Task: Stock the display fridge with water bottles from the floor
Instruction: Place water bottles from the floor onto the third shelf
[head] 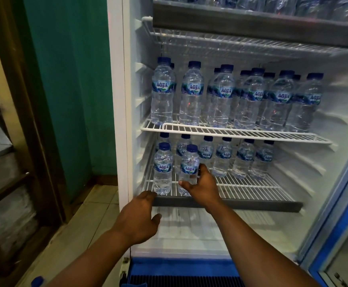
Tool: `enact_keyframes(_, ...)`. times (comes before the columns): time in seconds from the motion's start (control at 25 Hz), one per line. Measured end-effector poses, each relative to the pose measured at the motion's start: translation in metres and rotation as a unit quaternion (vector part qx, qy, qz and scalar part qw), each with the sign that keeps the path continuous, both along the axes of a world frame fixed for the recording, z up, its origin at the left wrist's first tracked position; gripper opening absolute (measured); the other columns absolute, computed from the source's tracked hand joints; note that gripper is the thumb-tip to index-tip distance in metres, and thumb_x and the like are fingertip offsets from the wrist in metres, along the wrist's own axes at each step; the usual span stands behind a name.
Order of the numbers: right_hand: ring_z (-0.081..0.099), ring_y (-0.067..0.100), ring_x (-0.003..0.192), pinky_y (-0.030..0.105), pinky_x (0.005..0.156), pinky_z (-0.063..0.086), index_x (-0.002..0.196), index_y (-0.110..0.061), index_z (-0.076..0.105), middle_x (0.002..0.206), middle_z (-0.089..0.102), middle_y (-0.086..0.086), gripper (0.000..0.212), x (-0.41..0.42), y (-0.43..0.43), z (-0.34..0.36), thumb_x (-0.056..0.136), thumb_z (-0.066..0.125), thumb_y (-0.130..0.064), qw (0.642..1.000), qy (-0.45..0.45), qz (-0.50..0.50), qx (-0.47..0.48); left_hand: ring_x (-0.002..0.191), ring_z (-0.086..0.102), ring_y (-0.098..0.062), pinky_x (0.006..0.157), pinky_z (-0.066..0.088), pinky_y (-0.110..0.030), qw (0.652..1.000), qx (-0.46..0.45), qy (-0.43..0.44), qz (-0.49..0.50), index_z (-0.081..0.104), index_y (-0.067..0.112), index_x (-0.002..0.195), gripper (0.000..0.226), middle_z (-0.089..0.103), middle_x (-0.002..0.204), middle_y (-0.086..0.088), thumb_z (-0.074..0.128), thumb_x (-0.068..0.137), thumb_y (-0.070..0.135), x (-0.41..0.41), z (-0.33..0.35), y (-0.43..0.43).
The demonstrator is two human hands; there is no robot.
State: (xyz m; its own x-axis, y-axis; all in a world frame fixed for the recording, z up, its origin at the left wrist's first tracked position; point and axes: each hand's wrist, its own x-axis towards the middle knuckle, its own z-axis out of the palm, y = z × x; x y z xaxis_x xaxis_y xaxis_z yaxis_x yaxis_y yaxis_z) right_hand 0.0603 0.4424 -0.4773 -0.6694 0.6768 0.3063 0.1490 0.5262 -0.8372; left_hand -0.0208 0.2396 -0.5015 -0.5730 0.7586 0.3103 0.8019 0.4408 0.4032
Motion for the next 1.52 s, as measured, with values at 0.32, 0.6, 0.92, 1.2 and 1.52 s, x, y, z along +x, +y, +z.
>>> enact_keyframes(0.32, 0.059, 0.023, 0.117, 0.026, 0.090, 0.043, 0.132, -0.016, 0.047, 0.127, 0.062, 0.004, 0.067, -0.002, 0.004, -0.003, 0.077, 0.084, -0.022, 0.998, -0.060, -0.007, 0.033, 0.134, 0.043, -0.013, 0.106, 0.038, -0.021, 1.000, 0.012, -0.004, -0.020, 0.027, 0.024, 0.151, 0.076, 0.032, 0.156, 0.008, 0.065, 0.089, 0.041, 0.003, -0.011, -0.006)
enact_keyframes(0.6, 0.058, 0.027, 0.109, 0.033, 0.091, 0.046, 0.128, -0.010, 0.049, 0.122, 0.057, 0.011, 0.061, 0.018, -0.034, 0.003, 0.076, 0.082, -0.015, 0.987, 0.069, -0.066, 0.130, 0.113, 0.056, -0.003, 0.097, 0.046, -0.016, 0.998, 0.063, -0.004, -0.019, 0.048, 0.031, 0.138, 0.050, 0.052, 0.135, 0.016, 0.060, 0.090, 0.038, 0.005, -0.019, -0.063)
enact_keyframes(0.92, 0.058, 0.002, 0.081, 0.010, 0.068, 0.044, 0.093, -0.020, 0.064, 0.085, 0.058, -0.015, 0.009, -0.040, -0.244, -0.073, 0.086, 0.066, -0.015, 0.918, 0.004, 0.342, 0.199, 0.092, 0.062, -0.007, 0.081, 0.053, -0.027, 0.972, -0.039, -0.124, 0.198, 0.062, 0.026, 0.122, 0.033, 0.063, 0.117, 0.007, 0.057, 0.089, 0.032, -0.048, -0.122, -0.206)
enact_keyframes(1.2, 0.061, 0.014, 0.086, 0.015, 0.073, 0.047, 0.101, -0.025, 0.056, 0.094, 0.062, -0.003, 0.027, -0.176, -0.317, -0.237, 0.082, 0.072, -0.015, 0.896, -0.312, 0.315, -0.014, 0.110, 0.058, -0.014, 0.091, 0.052, -0.027, 0.890, -0.124, -0.245, 0.363, 0.049, 0.026, 0.134, 0.053, 0.055, 0.129, 0.001, 0.068, 0.085, 0.025, -0.127, -0.208, -0.309)
enact_keyframes(1.52, 0.037, 0.024, 0.140, 0.031, 0.108, 0.043, 0.153, -0.032, 0.022, 0.156, 0.025, 0.001, 0.089, -0.278, -0.352, -0.340, 0.083, 0.073, -0.013, 0.830, -0.392, 0.378, 0.120, 0.121, 0.052, -0.018, 0.098, 0.048, -0.030, 0.869, -0.289, -0.263, 0.304, 0.030, 0.029, 0.148, 0.079, 0.048, 0.137, -0.001, 0.072, 0.083, 0.041, -0.217, -0.299, -0.303)
